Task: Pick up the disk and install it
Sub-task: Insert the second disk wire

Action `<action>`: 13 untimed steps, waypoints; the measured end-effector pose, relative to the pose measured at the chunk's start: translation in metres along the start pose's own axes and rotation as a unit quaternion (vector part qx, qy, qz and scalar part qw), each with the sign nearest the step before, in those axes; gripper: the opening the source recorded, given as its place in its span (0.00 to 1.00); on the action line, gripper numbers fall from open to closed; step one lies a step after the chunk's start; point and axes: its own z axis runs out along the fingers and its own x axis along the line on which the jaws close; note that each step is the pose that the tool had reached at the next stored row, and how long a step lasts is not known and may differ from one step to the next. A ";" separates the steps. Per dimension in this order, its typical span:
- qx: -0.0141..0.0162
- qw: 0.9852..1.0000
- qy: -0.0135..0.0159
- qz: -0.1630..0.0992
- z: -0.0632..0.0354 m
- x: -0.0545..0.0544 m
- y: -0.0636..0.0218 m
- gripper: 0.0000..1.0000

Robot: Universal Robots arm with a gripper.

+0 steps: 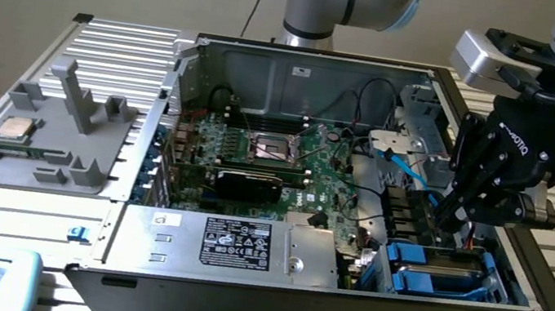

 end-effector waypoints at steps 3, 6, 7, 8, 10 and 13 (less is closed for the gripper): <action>0.000 1.000 0.000 0.000 0.0000 0.000 0.0000 0.16; 0.000 1.000 0.000 0.000 0.0000 0.000 0.0000 0.16; 0.000 1.000 0.000 0.000 0.0000 0.000 0.0000 0.16; 0.000 1.000 0.000 0.000 0.0000 0.000 0.0000 0.16; 0.000 1.000 0.001 0.000 0.0003 0.000 0.0002 0.16; 0.001 1.000 0.012 0.002 0.0013 0.000 0.0010 0.16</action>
